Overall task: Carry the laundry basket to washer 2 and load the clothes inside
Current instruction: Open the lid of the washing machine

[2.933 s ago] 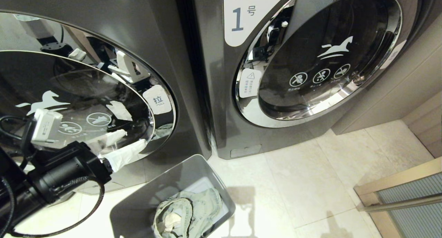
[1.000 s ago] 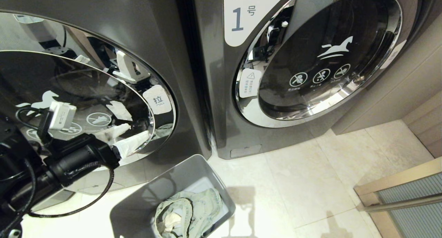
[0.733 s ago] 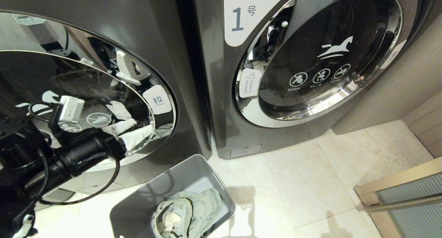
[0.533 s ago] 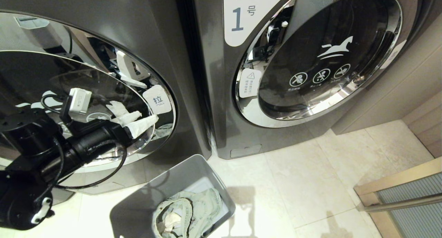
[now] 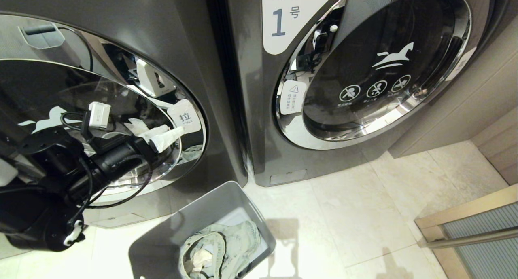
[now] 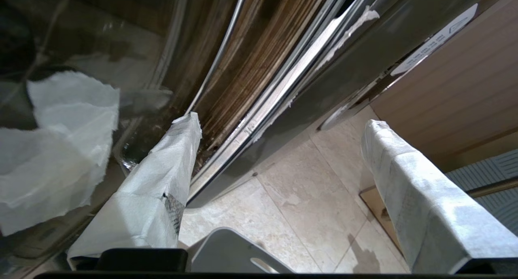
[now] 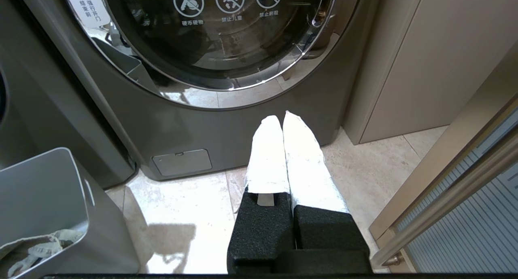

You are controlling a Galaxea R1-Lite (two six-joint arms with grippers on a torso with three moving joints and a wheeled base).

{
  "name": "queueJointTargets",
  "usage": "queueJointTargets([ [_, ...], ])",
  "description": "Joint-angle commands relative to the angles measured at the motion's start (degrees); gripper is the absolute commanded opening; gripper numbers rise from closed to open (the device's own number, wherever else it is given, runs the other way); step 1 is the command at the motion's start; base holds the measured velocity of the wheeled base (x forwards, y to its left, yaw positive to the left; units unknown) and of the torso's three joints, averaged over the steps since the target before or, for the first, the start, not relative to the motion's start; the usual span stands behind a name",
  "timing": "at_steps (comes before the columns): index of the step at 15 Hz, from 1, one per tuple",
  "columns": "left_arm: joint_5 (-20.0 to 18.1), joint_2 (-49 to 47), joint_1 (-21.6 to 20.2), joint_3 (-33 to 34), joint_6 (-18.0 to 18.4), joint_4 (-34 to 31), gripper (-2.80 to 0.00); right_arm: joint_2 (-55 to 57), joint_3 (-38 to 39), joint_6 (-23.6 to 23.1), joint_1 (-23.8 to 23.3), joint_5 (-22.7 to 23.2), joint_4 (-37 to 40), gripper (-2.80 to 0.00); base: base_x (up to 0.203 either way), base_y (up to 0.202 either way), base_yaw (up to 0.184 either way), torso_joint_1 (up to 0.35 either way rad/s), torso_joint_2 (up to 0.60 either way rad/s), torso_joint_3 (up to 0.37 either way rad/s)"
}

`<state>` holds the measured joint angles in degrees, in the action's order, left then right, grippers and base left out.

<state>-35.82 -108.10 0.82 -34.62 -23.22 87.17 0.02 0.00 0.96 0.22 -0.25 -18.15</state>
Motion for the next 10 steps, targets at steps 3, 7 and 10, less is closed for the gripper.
queueJointTargets([
  [3, -0.9, -0.1, 0.2, 0.0, -1.0, 0.5, 0.0, 0.1, 2.3, 0.0, 0.0, 0.0, -0.1, -2.8, 0.0, 0.0, 0.0, 0.0, 0.0, 0.0],
  [7, -0.4, 0.0, 2.0, 0.1, -0.5, 0.5, 0.0, 0.1, 2.3, 0.0, 0.0, 0.0, -0.1, -2.8, 0.0, 0.0, 0.0, 0.0, 0.0, 0.0],
  [10, 0.3, -0.2, 3.2, -0.2, 0.3, 0.5, 0.0, 0.1, 2.3, 0.0, 0.0, 0.0, -0.1, -2.8, 0.0, 0.0, 0.0, 0.0, 0.0, 0.0],
])
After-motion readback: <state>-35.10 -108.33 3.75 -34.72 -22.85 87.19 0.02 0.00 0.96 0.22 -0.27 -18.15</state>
